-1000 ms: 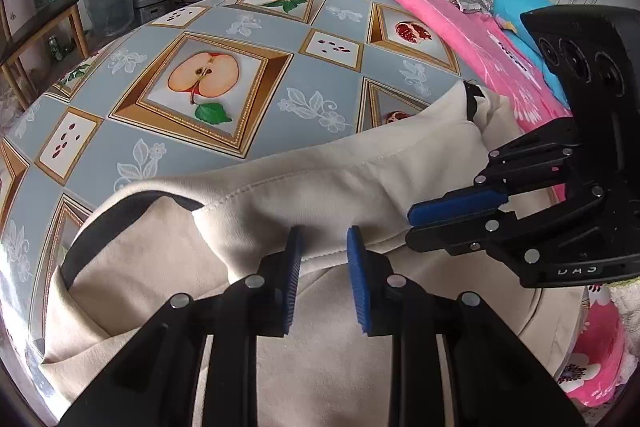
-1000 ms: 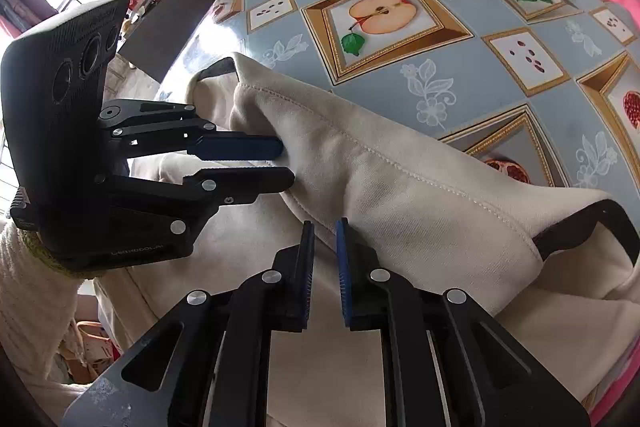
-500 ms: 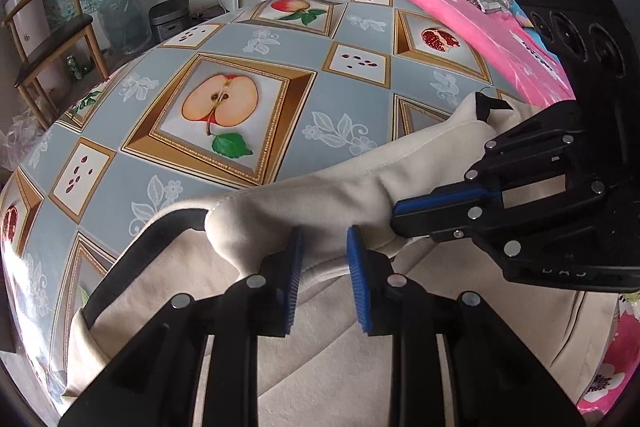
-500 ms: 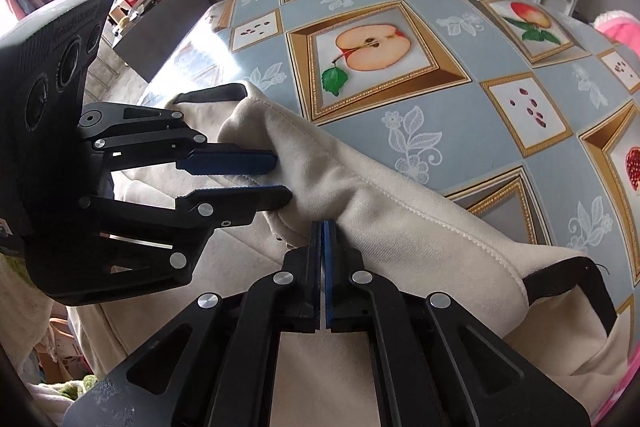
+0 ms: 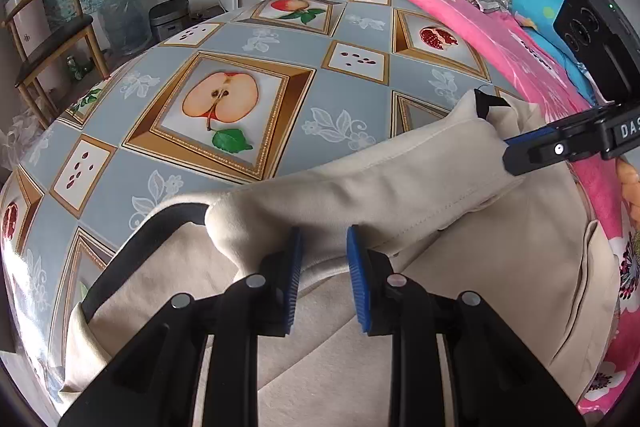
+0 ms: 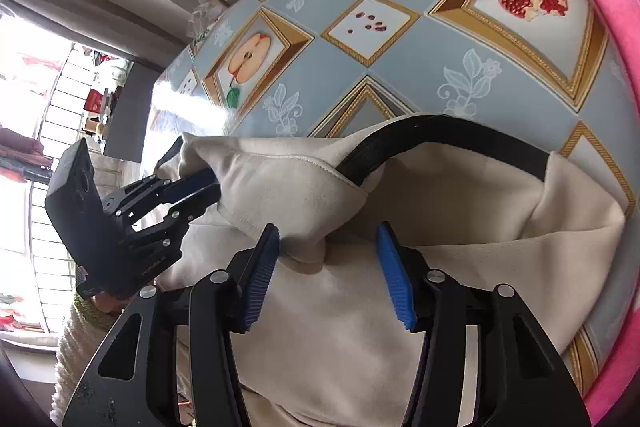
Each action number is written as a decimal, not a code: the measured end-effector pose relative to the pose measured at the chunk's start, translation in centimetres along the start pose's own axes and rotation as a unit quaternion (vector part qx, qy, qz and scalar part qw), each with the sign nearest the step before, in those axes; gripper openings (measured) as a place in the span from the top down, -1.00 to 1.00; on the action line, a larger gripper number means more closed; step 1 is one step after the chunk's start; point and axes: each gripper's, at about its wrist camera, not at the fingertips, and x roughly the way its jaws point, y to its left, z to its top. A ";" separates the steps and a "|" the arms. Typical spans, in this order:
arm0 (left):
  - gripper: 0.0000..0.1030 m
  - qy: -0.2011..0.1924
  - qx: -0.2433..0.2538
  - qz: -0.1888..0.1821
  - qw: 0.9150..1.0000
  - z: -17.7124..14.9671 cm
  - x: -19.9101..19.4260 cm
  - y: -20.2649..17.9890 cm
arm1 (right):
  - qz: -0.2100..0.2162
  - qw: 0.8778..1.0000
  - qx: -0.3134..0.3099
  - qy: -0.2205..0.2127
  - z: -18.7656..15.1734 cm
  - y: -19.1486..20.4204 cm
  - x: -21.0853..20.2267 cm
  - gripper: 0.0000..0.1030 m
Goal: Fold large clothes
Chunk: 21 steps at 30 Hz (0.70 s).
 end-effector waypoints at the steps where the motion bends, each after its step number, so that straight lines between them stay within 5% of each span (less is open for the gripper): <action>1: 0.55 -0.001 -0.001 0.001 1.000 0.0 -0.1 0.0 | 0.008 1.000 -0.008 -0.002 0.1 0.3 0.4 0.70; 2: 0.55 -0.002 -0.002 0.002 1.000 -0.1 -0.1 0.0 | 0.006 1.000 -0.021 -0.006 0.2 0.8 0.5 0.79; 5: 0.55 -0.011 -0.011 -0.011 1.000 -0.1 -0.3 0.1 | -0.091 0.990 -0.097 -0.052 1.1 3.0 0.8 0.86; 9: 0.55 -0.014 0.000 -0.004 1.000 -0.1 -0.3 -0.5 | -0.151 0.977 -0.147 -0.045 1.0 3.4 2.6 0.85; 14: 0.55 -0.010 0.013 -0.003 1.000 -0.2 -0.3 -0.7 | -0.151 0.979 -0.132 -0.031 -0.9 2.2 1.4 0.69; 18: 0.55 -0.010 0.018 -0.002 1.000 -0.3 -0.3 -0.7 | -0.175 0.972 -0.117 -0.102 -1.7 2.5 -3.1 0.51; 21: 0.55 -0.010 0.017 -0.001 1.000 -0.2 -0.2 -0.7 | -0.136 0.976 -0.103 -0.133 -1.5 3.1 -4.8 0.49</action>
